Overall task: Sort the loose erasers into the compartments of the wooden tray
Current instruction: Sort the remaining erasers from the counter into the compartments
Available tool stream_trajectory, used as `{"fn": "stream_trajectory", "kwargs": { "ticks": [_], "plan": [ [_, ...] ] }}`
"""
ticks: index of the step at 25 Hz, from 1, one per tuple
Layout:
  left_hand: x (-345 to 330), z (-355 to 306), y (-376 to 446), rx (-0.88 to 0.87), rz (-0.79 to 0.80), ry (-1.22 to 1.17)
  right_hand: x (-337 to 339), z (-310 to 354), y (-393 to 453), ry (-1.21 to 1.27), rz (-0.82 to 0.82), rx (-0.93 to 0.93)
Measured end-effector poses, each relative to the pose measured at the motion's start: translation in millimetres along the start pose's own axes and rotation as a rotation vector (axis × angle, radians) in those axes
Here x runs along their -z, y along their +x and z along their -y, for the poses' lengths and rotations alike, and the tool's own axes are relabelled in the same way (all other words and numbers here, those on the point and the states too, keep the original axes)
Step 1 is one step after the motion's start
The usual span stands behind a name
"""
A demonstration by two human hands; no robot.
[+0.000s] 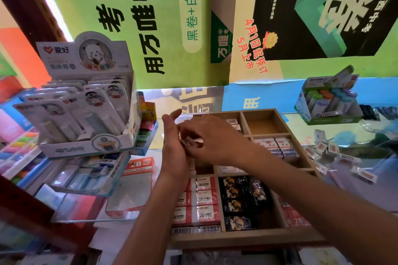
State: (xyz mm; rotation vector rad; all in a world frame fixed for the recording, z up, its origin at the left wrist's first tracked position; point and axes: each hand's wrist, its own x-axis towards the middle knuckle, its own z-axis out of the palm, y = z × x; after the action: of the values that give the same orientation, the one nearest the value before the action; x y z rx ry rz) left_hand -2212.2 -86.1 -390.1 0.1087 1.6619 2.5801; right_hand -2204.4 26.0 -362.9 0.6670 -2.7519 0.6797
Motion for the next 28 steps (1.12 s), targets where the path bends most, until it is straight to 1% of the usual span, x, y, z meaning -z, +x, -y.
{"fn": "stream_trajectory", "kwargs": {
  "ticks": [1,2,4,6,7,8,10,11,13,15,17,20,22,24,28],
  "plan": [
    [-1,-1,-1,0.011,0.004,-0.009,-5,4,0,-0.072,-0.004,-0.008],
    [-1,-2,-1,0.014,0.007,-0.006,-7,4,2,-0.091,-0.029,-0.033],
    [-1,-1,-2,-0.003,0.027,0.055,2,-3,3,-0.013,-0.07,-0.127],
    [0,0,-2,-0.022,0.018,0.117,21,-27,0,0.013,-0.076,-0.26],
    [0,0,-1,-0.021,0.005,0.13,34,-44,-1,-0.041,-0.032,-0.308],
    [1,0,-1,-0.017,-0.002,0.138,45,-59,-2,-0.124,0.056,-0.333],
    [1,1,1,-0.004,-0.004,0.152,54,-82,-5,-0.266,0.267,-0.336],
    [1,1,1,-0.001,-0.007,0.154,52,-89,-4,-0.295,0.34,-0.326],
    [0,1,0,0.004,-0.014,0.153,46,-95,0,-0.319,0.387,-0.305],
    [0,0,-1,0.003,-0.017,0.156,38,-98,7,-0.365,0.378,-0.266],
    [0,0,-1,-0.005,-0.018,0.156,35,-103,9,-0.472,0.363,-0.234],
    [0,1,-1,-0.011,-0.02,0.154,37,-114,2,-0.576,0.286,-0.251],
    [0,1,-1,-0.014,-0.028,0.157,40,-114,-2,-0.598,0.288,-0.26],
    [0,1,0,-0.018,-0.032,0.154,39,-107,0,-0.59,0.28,-0.242],
    [0,1,-2,-0.016,-0.043,0.148,23,-101,3,-0.42,0.139,-0.242]
  ]
}}
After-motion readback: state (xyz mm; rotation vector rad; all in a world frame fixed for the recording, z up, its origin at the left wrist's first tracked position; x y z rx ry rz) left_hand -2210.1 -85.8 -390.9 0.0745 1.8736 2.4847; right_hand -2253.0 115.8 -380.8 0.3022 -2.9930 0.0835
